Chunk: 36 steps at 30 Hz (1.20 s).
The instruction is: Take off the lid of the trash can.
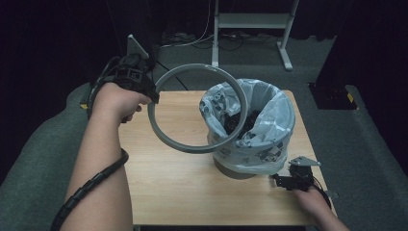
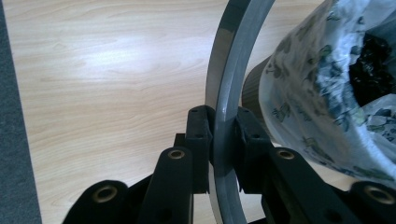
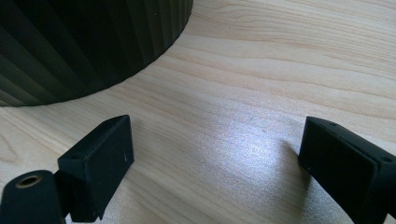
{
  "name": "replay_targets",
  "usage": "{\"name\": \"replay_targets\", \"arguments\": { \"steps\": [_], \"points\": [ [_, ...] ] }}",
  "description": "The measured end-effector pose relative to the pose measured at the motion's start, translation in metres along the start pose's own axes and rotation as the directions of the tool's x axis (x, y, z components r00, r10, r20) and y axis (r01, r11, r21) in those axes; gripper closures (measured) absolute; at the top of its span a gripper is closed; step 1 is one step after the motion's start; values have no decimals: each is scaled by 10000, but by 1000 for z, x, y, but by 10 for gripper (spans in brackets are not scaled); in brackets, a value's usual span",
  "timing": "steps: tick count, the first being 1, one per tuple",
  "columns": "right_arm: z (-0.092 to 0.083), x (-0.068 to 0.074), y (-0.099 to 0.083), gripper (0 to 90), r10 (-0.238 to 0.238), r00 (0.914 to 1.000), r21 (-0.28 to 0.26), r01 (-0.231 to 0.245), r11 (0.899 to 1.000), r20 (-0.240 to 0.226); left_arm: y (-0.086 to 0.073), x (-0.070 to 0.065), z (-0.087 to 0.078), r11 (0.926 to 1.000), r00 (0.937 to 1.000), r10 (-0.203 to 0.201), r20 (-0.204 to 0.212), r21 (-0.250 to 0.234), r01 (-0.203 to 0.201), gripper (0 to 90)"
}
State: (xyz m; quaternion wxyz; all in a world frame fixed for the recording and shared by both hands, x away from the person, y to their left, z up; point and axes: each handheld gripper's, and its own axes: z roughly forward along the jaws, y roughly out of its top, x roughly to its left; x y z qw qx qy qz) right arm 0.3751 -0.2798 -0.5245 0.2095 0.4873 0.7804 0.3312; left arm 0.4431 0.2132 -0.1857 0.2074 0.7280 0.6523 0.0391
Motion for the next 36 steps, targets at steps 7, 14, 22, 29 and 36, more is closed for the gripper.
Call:
{"name": "replay_targets", "arguments": {
  "steps": [7,14,22,29,36],
  "points": [
    [0,0,0,99,8,10000,4,-8,10000,3,-8,18,-3,9998,9998,-221,23,18,221,777],
    [0,0,0,99,-22,10000,-5,22,10000,8,-18,42,-7,9984,9984,-568,-7,58,568,777],
    [0,0,0,99,-21,10000,-3,21,10000,0,-29,64,-7,9963,9963,-858,-5,12,858,777],
    [0,0,0,99,-31,10000,-9,31,10000,-3,-37,81,-9,9941,9941,-1072,-171,-166,1069,777],
    [0,-1,0,99,-51,10000,-3,51,10000,2,-47,98,-7,9914,9915,-1302,-71,-150,1301,778]
  ]
}}
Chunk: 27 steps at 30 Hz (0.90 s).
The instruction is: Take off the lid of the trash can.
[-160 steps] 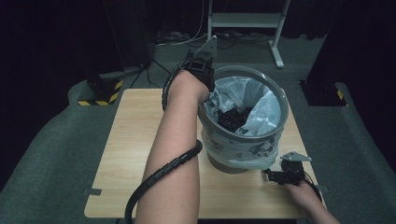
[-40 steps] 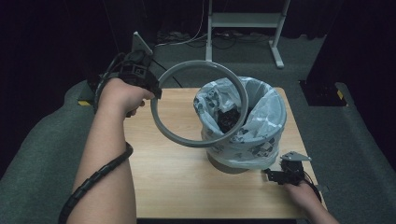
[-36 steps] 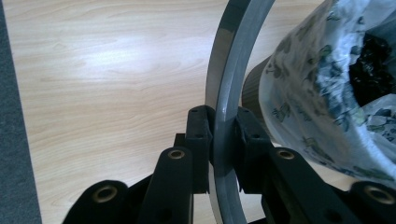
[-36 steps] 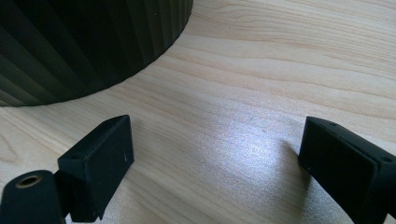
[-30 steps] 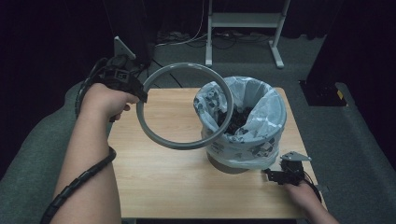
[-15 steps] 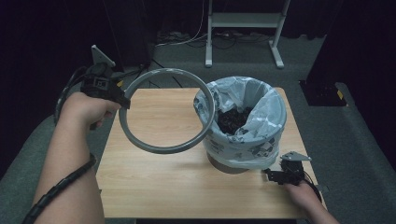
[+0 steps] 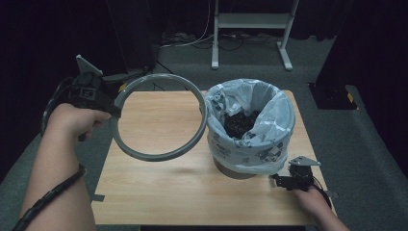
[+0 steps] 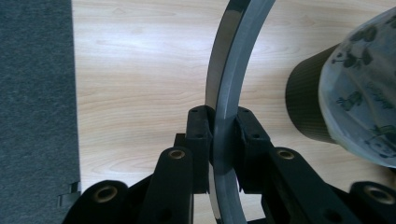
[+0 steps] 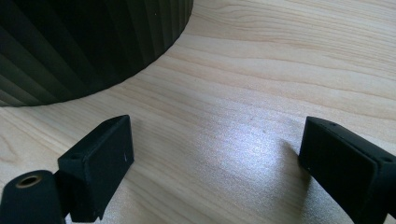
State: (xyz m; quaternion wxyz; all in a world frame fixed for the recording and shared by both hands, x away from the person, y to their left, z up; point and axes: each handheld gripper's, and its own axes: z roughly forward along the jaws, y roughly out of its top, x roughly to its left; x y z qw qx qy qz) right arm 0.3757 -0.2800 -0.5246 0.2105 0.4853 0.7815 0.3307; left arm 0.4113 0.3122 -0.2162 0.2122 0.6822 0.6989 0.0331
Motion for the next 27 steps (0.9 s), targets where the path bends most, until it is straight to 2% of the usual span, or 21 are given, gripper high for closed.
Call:
{"name": "replay_targets", "arguments": {
  "steps": [4,7,9,19,27],
  "points": [
    [0,0,0,99,-1,10000,-4,1,10000,-7,-5,11,4,9999,9999,-137,-51,2,137,777],
    [0,0,0,99,-1,10000,0,1,10000,-6,-6,14,7,9999,9998,-160,-130,-63,159,777],
    [0,0,0,99,-3,10000,3,3,10000,-10,-8,20,14,9998,9997,-197,-161,-6,197,777],
    [0,0,0,99,3,10000,-15,-3,10000,-11,-9,24,35,9994,9997,-224,-18,274,224,777],
    [0,0,0,99,6,10000,-17,-6,10000,-12,-9,24,52,9989,9999,6,-162,474,2,776]
  ]
}}
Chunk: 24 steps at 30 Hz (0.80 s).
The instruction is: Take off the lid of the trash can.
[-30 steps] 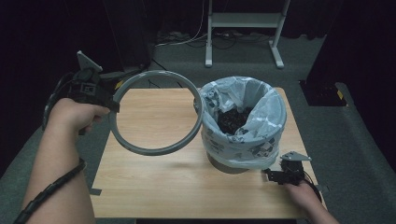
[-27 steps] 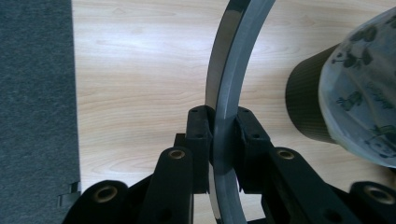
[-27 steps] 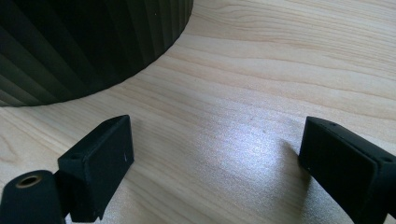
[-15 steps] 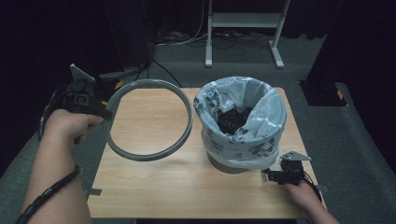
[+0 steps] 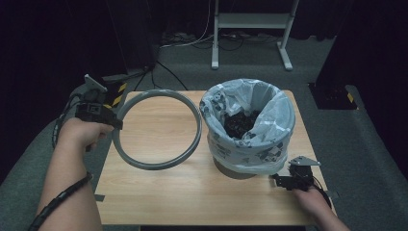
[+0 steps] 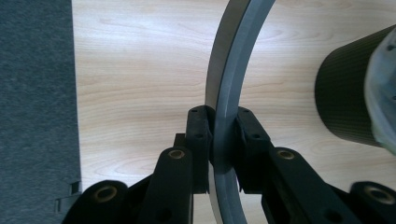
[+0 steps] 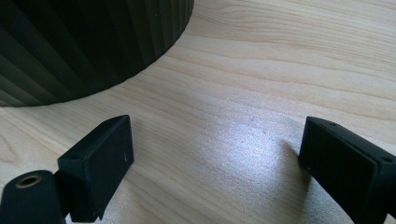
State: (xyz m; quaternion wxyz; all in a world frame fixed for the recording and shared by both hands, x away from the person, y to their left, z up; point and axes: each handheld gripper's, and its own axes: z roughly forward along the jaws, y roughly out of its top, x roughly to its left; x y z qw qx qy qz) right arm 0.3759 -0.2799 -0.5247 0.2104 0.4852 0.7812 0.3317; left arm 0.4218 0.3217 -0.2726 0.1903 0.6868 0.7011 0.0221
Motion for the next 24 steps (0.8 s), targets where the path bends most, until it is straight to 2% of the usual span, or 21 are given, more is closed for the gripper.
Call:
{"name": "replay_targets", "arguments": {
  "steps": [2,8,18,24],
  "points": [
    [0,0,0,99,2,10000,2,-2,10000,0,-1,1,5,10000,10000,-90,29,-4,90,777],
    [0,0,0,99,-2,10000,2,2,10000,1,-3,4,21,9999,10000,23,-23,116,-23,774],
    [0,0,0,99,0,10000,1,0,10000,0,-8,9,35,9996,9999,114,-7,277,-114,774],
    [0,0,0,99,1,10000,-1,-1,10000,-2,-11,10,47,9994,10000,17,73,340,-20,773]
  ]
}}
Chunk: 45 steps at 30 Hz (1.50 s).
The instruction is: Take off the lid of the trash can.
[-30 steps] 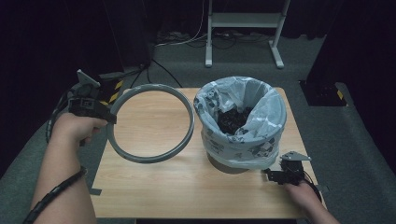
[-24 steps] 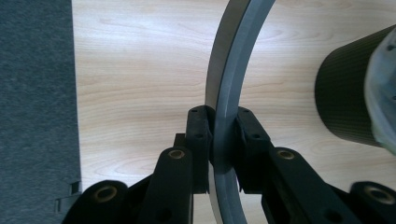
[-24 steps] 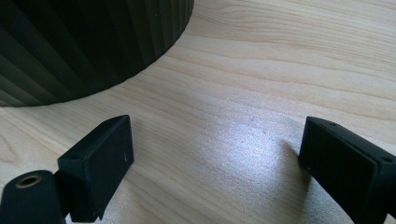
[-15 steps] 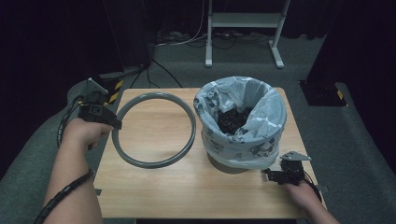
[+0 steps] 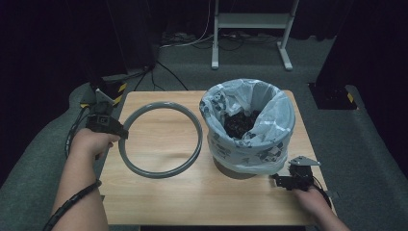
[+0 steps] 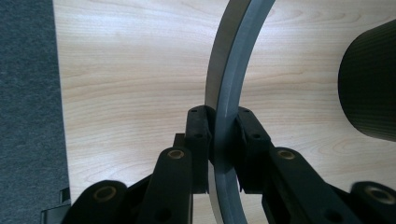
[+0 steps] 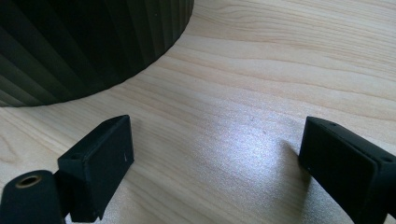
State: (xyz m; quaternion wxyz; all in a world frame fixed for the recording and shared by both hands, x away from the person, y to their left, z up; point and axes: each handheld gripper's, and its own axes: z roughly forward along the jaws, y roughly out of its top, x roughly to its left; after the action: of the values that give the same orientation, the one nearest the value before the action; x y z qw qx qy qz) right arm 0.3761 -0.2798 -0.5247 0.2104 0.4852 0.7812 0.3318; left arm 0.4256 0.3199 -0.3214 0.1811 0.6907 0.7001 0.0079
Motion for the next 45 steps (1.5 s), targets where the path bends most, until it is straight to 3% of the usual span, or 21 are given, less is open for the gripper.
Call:
{"name": "replay_targets", "arguments": {
  "steps": [22,45],
  "points": [
    [0,0,0,99,-23,10000,9,23,10000,0,-15,11,47,9989,9998,95,200,460,-104,773],
    [0,0,0,99,25,10000,31,-25,10000,-1,-36,27,102,9974,10000,-87,-46,722,90,773]
  ]
}}
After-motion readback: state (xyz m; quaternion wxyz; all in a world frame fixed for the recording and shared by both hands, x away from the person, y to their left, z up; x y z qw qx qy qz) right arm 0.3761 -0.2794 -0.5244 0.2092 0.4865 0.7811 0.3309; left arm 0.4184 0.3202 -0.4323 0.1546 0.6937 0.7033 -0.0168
